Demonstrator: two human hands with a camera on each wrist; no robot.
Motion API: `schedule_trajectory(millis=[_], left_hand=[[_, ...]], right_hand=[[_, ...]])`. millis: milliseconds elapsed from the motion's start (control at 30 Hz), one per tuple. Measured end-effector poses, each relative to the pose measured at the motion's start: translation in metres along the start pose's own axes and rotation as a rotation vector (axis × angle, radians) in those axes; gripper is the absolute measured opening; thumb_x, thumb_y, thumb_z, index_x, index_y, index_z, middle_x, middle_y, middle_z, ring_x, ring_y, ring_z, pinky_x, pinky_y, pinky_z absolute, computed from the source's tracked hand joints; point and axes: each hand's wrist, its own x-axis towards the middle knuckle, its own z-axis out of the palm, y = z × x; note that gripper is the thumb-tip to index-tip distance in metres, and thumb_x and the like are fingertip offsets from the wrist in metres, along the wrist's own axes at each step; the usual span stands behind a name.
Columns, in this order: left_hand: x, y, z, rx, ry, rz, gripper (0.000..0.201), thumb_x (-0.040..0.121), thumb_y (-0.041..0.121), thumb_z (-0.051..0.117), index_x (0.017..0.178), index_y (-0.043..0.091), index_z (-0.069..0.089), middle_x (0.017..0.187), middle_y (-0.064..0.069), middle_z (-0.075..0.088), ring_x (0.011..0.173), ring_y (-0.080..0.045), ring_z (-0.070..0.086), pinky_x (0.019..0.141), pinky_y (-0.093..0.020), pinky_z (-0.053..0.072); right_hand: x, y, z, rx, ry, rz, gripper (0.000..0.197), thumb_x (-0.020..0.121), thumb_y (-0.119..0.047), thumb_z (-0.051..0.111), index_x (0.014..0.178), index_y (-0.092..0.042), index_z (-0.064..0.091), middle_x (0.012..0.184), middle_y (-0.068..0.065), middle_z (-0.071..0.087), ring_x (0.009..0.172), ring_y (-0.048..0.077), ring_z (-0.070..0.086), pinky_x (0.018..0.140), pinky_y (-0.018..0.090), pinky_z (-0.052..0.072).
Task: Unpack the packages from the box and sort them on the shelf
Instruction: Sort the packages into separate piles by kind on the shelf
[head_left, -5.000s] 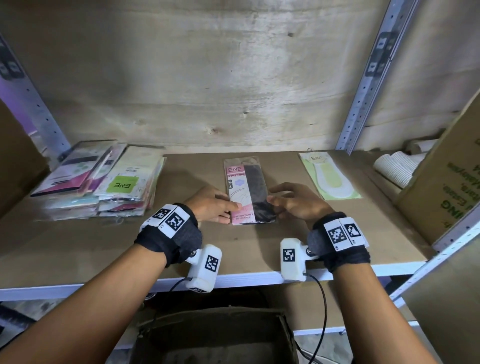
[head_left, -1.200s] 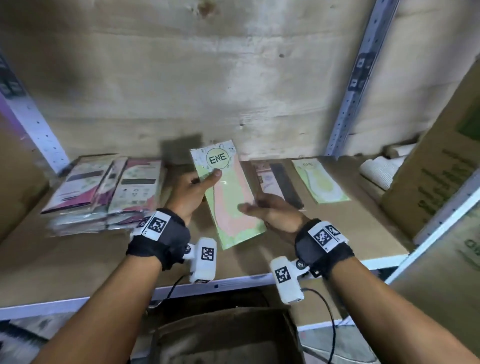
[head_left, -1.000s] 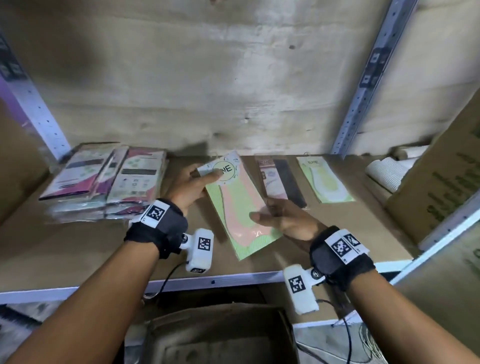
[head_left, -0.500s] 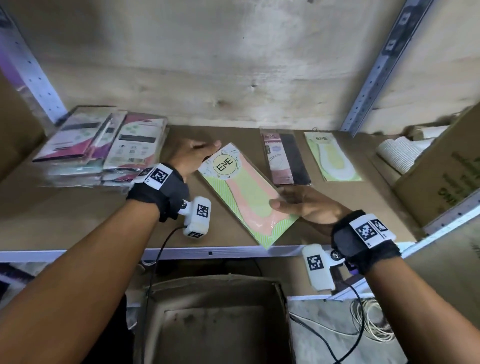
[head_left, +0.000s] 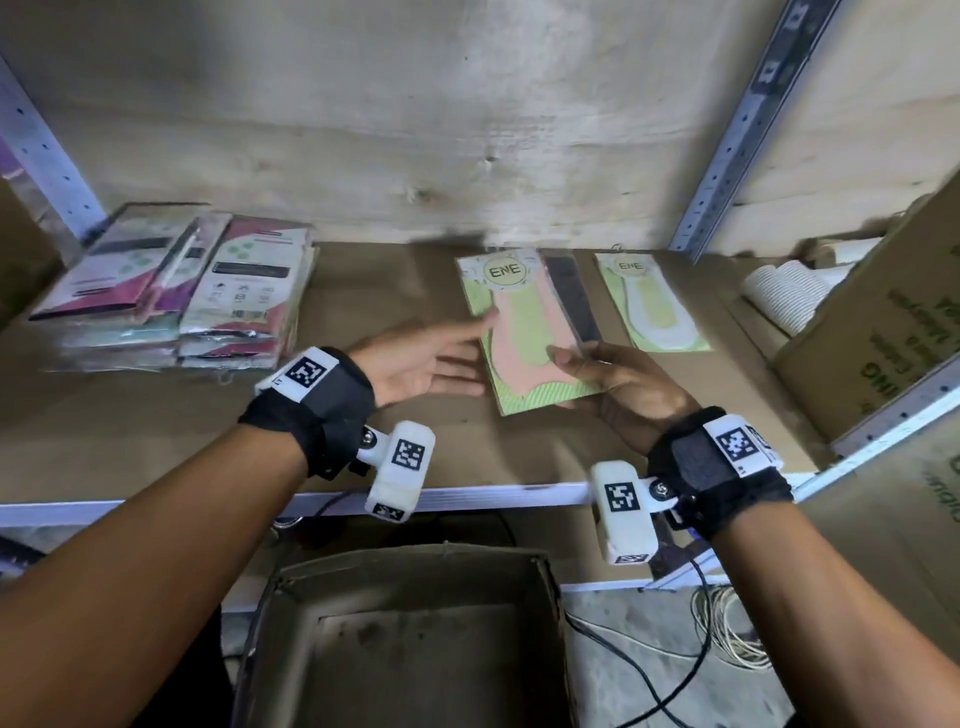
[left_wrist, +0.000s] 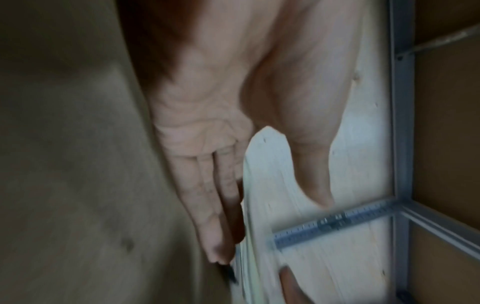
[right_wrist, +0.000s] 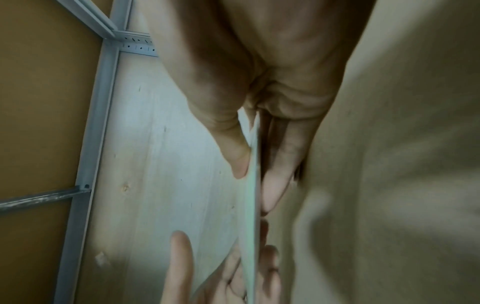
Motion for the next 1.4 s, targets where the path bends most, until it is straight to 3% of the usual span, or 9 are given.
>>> schedule_trajectory(millis=[67, 167, 367, 667, 933, 1033, 1133, 1300, 1400], left_hand=[[-0.002, -0.007, 0.013, 0.051, -0.086, 0.019, 0.034, 0.074, 0.028, 0.082, 0.105, 0.016, 0.074, 0.110, -0.012, 0.073, 0.092, -0.023, 0.073, 0.072, -0.028, 0.060], [0.000, -0.014, 0.019, 0.105, -0.039, 0.062, 0.031, 0.081, 0.008, 0.076, 0.111, 0.008, 0.068, 0.105, -0.010, 0.076, 0.090, -0.017, 0.074, 0.069, -0.022, 0.058], [0.002, -0.009, 0.019, 0.144, -0.039, 0.084, 0.032, 0.081, 0.001, 0.075, 0.112, 0.002, 0.068, 0.096, -0.006, 0.077, 0.086, -0.014, 0.074, 0.066, -0.020, 0.057], [0.007, -0.005, 0.021, 0.082, 0.051, 0.058, 0.027, 0.083, -0.004, 0.071, 0.109, -0.004, 0.068, 0.094, -0.010, 0.076, 0.079, -0.014, 0.074, 0.065, -0.021, 0.059], [0.017, -0.001, 0.035, 0.032, 0.149, 0.058, 0.031, 0.078, -0.007, 0.074, 0.108, -0.011, 0.067, 0.083, -0.009, 0.076, 0.070, -0.014, 0.074, 0.059, -0.020, 0.058], [0.025, 0.011, 0.050, 0.047, 0.191, 0.095, 0.037, 0.076, -0.008, 0.075, 0.112, -0.014, 0.064, 0.091, -0.016, 0.074, 0.068, -0.014, 0.074, 0.059, -0.021, 0.058], [0.042, 0.028, 0.071, 0.075, 0.216, 0.112, 0.045, 0.076, -0.011, 0.075, 0.118, -0.017, 0.059, 0.111, -0.028, 0.068, 0.080, -0.024, 0.071, 0.061, -0.024, 0.061], [0.077, 0.051, 0.111, 0.177, 0.188, 0.031, 0.044, 0.082, -0.007, 0.072, 0.123, -0.014, 0.055, 0.122, -0.028, 0.064, 0.107, -0.037, 0.067, 0.088, -0.036, 0.057], [0.102, 0.055, 0.131, 0.233, 0.190, -0.008, 0.044, 0.087, -0.001, 0.070, 0.125, -0.012, 0.052, 0.128, -0.025, 0.062, 0.113, -0.034, 0.065, 0.094, -0.037, 0.055]], right_hand=[[0.002, 0.001, 0.003, 0.005, 0.040, 0.016, 0.023, 0.088, -0.009, 0.068, 0.107, 0.003, 0.062, 0.104, 0.018, 0.070, 0.086, 0.026, 0.069, 0.060, 0.026, 0.059], [0.005, 0.002, 0.005, -0.038, 0.052, 0.051, 0.020, 0.087, -0.008, 0.068, 0.104, 0.001, 0.064, 0.102, 0.016, 0.072, 0.082, 0.022, 0.071, 0.059, 0.025, 0.057], [0.009, 0.002, -0.005, -0.035, 0.042, 0.105, 0.033, 0.084, -0.007, 0.071, 0.112, 0.008, 0.061, 0.117, 0.025, 0.068, 0.114, 0.038, 0.063, 0.101, 0.047, 0.050], [0.012, -0.003, -0.013, 0.136, 0.048, 0.163, 0.039, 0.087, 0.007, 0.061, 0.125, 0.013, 0.055, 0.121, 0.025, 0.065, 0.093, 0.029, 0.068, 0.065, 0.031, 0.061], [0.018, -0.005, -0.022, 0.043, 0.186, 0.118, 0.021, 0.080, 0.005, 0.072, 0.098, 0.002, 0.062, 0.100, 0.019, 0.072, 0.079, 0.025, 0.072, 0.075, 0.034, 0.061], [0.019, -0.014, -0.033, 0.012, 0.257, 0.053, 0.034, 0.078, 0.003, 0.075, 0.109, 0.002, 0.061, 0.107, 0.021, 0.070, 0.090, 0.028, 0.068, 0.087, 0.040, 0.057], [0.022, -0.022, -0.047, -0.013, 0.298, -0.009, 0.038, 0.083, 0.003, 0.070, 0.119, 0.006, 0.061, 0.114, 0.023, 0.068, 0.092, 0.029, 0.066, 0.070, 0.030, 0.058], [0.037, -0.032, -0.083, -0.030, 0.428, -0.059, 0.034, 0.079, 0.013, 0.064, 0.113, 0.008, 0.062, 0.102, 0.024, 0.068, 0.083, 0.034, 0.068, 0.076, 0.037, 0.060], [0.048, -0.038, -0.108, -0.120, 0.567, -0.092, 0.020, 0.075, 0.010, 0.073, 0.090, -0.001, 0.067, 0.091, 0.018, 0.069, 0.078, 0.030, 0.069, 0.072, 0.031, 0.060]])
